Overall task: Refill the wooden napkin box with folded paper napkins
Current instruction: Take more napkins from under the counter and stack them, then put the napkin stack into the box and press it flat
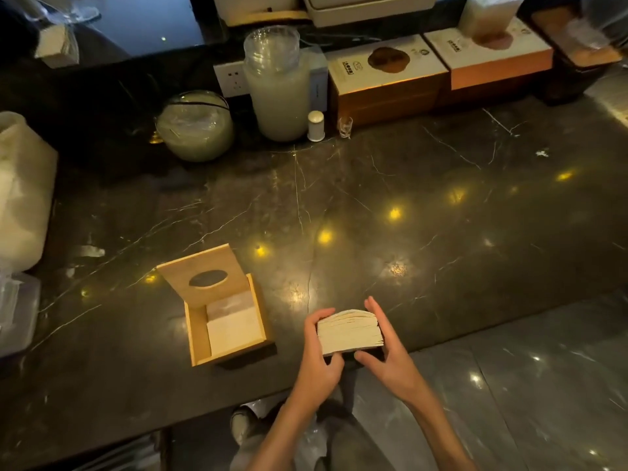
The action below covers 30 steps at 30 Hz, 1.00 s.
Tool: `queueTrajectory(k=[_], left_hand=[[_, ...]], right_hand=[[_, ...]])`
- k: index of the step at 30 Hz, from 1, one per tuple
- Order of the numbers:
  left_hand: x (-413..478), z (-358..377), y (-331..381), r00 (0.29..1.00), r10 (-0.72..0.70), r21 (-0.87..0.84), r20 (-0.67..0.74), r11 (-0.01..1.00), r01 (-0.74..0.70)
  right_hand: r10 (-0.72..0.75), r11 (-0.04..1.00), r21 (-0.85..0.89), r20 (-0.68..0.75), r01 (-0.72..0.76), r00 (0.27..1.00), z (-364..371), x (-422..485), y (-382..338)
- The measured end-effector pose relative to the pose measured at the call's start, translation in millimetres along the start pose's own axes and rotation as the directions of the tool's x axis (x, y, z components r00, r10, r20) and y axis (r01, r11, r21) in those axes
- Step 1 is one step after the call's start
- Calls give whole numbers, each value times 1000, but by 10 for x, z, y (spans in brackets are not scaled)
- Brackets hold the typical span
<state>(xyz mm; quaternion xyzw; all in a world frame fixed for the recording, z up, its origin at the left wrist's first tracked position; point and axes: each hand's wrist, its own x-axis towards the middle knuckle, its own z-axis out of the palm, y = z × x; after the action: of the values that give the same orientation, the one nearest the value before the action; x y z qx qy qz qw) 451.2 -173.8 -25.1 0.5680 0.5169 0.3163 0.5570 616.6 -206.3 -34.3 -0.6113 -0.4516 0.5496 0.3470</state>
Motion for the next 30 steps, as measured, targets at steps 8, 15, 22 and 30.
queueTrajectory(k=[8,15,22,30], left_hand=[[11,-7,-7,993,-108,-66,37,992,110],[-16,-97,188,984,-158,-66,79,984,163],[-81,-570,472,933,-291,-296,210,891,345],[-168,-1096,685,953,-291,-345,80,889,301]], right_hand=[[59,998,6,-1,-59,998,5,51,-66],[30,999,-33,-57,-32,998,-48,23,-168],[261,931,201,221,-306,940,-251,66,-724],[303,939,45,362,-341,881,59,417,-1388]])
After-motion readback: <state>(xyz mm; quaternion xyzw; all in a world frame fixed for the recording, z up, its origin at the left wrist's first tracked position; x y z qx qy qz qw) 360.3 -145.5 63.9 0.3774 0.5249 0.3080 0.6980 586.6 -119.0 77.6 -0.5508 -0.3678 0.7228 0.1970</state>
